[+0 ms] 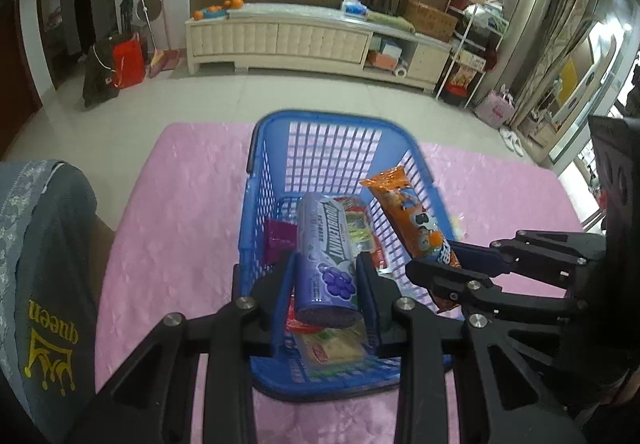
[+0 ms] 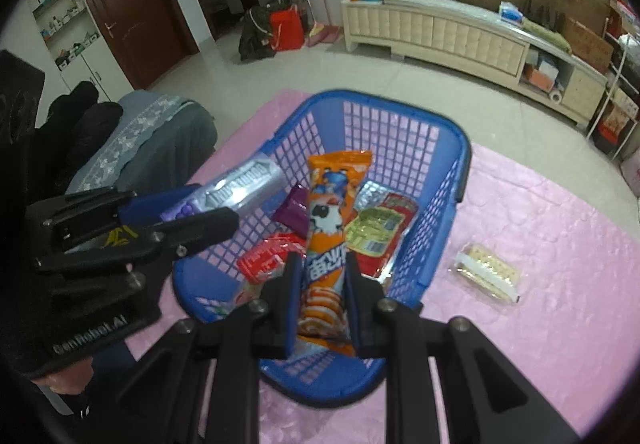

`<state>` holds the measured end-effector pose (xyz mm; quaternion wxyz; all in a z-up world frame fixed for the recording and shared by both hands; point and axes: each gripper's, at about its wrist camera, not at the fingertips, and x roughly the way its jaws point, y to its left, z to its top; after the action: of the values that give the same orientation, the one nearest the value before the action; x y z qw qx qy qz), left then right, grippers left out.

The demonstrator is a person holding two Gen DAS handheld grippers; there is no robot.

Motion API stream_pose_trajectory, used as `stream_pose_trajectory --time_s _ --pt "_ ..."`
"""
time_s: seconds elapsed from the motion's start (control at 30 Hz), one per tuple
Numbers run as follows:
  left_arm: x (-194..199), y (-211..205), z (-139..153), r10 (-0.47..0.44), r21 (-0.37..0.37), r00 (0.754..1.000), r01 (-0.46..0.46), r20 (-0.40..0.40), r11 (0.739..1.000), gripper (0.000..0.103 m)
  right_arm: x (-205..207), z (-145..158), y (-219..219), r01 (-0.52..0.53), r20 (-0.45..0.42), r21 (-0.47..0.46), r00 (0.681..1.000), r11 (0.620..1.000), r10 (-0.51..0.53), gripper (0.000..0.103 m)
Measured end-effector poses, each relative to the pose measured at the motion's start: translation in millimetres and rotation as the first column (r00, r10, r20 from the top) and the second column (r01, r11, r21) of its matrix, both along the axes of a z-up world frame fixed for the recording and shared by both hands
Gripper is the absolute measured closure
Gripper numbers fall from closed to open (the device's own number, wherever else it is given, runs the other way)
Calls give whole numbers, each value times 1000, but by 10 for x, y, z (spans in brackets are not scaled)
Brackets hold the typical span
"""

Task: Organize snacks
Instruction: 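Carry the gum pack and biscuit stick pack over the blue basket, then open left tool to drop gum pack while right tool releases biscuit pack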

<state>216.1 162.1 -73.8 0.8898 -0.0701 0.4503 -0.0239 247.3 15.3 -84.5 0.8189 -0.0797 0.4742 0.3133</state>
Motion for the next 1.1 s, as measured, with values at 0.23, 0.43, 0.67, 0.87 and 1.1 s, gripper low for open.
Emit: stream_pose_trajectory --time_s 0.23,0.43,0.67,0.87,1.1 --pt "202 14 -247 6 -15 999 -6 -44 1000 74 135 -189 18 3 -34 -17 999 1000 -3 79" --pt "302 40 -369 -2 -9 998 1 -70 1000 74 163 -193 -62 17 -36 -19 999 1000 -17 79" --pt "251 9 -319 14 -15 997 -15 -74 1000 71 138 -155 -100 1 -15 -35 1000 999 -2 79" --pt "90 115 -78 40 -40 999 -41 -25 998 52 86 -17 -146 6 5 -13 1000 1000 -6 79" --pt "-216 255 153 52 1 998 -52 39 999 38 88 87 -96 18 -20 37 1000 999 -17 79"
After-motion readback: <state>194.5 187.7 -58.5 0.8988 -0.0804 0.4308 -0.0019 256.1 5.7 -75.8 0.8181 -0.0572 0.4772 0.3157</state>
